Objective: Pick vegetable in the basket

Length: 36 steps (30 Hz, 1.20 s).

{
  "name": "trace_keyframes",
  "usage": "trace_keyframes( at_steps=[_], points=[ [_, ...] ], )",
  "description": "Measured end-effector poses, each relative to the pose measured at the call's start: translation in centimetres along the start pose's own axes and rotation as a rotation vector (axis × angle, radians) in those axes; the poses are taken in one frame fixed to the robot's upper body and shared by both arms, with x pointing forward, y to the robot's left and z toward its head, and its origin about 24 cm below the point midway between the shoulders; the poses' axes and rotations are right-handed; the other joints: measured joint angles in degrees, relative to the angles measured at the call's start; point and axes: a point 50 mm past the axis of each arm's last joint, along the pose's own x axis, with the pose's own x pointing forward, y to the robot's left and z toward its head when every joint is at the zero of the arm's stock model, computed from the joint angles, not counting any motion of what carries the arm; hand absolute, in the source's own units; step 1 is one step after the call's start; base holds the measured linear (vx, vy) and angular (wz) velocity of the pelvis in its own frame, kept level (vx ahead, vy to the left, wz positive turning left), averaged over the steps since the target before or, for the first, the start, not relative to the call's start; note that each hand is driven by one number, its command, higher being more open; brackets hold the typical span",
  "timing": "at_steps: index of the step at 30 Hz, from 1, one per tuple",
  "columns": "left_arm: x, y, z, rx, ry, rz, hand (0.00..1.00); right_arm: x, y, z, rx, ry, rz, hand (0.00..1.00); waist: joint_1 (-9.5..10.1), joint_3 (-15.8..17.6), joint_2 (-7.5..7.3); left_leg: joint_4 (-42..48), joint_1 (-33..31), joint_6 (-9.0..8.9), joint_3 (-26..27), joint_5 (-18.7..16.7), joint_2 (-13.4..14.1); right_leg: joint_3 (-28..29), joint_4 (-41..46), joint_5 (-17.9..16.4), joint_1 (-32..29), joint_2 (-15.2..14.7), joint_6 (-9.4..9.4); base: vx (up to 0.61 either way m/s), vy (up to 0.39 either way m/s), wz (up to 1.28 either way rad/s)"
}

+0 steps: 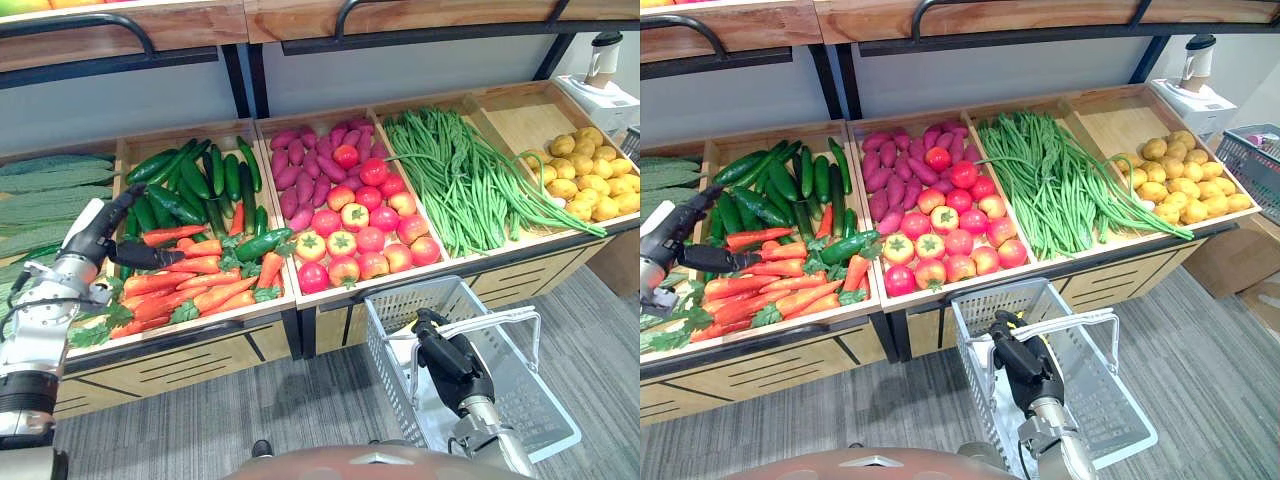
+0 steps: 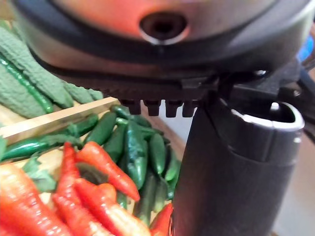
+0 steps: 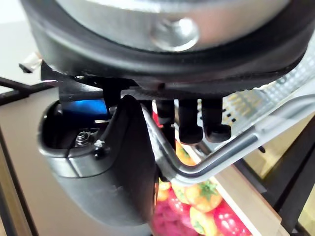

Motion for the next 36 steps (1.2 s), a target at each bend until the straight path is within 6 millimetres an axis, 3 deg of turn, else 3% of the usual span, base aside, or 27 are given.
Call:
trace_keyframes(
  at_steps=[8, 14, 27, 36],
  points=[
    [-1.3, -0.7, -4.2, 0.033, 0.189, -0.046, 1.0, -0.1, 0.0, -0.5, 0.005, 0.021, 0.005, 0.0, -0.07, 0.6, -0.96, 0.0, 0.4, 0.0, 0.6, 0.0, 0.0, 0.7, 0.2, 0.0, 0.0, 0.1, 0.0, -0.01, -0.003, -0.03],
    [-1.7, -0.8, -5.3, 0.024, 0.25, -0.05, 1.0, -0.2, 0.0, -0.7, -0.03, 0.036, 0.01, 0.0, -0.17, 0.7, -1.22, 0.0, 0.6, -0.01, 0.9, 0.0, 0.0, 1.0, 0.3, 0.0, 0.0, 0.1, 0.0, 0.0, -0.001, -0.01],
    [-1.3, -1.8, -5.4, 0.082, 0.269, -0.126, 1.0, -0.2, 0.2, -0.7, -0.03, 0.04, 0.041, 0.0, -0.18, 2.2, -1.27, 0.1, 0.2, -0.03, 1.6, 0.0, 0.0, 1.8, 1.4, 0.0, -1.4, 0.1, -0.01, -0.01, -0.004, -0.02],
    [-0.1, -0.6, -4.0, 0.139, 0.239, -0.131, 1.0, 0.1, 0.5, -0.6, -0.032, 0.035, 0.066, 0.0, -0.63, 4.0, -1.6, 0.3, 0.1, -0.05, 2.6, 0.0, 0.0, 2.9, 2.3, 0.0, -2.5, 0.2, -0.01, -0.01, -0.006, -0.05]
  ],
)
